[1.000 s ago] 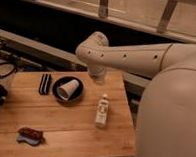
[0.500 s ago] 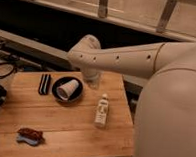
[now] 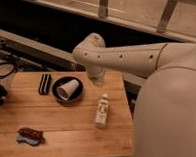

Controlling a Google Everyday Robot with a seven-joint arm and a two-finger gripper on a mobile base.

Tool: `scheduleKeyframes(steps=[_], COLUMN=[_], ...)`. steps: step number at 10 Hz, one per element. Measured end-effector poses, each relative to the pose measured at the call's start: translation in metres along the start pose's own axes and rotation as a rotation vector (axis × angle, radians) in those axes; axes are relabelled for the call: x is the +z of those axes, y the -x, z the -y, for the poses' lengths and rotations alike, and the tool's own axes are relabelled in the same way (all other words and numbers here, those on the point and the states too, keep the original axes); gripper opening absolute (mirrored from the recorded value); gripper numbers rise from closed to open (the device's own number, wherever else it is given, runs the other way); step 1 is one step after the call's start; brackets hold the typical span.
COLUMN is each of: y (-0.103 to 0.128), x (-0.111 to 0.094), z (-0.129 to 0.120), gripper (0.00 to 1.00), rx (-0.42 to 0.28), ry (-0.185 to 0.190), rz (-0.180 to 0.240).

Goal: Move the arm in a circular motion

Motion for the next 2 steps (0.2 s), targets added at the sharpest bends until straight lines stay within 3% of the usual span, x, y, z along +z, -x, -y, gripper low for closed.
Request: scheduleKeyframes(steps=[2], y=[-0.0063], x=[0.0027], z=[0.0127], gripper=[0.00], rx=[-0.002], ry=[-0.001], rz=[-0.008])
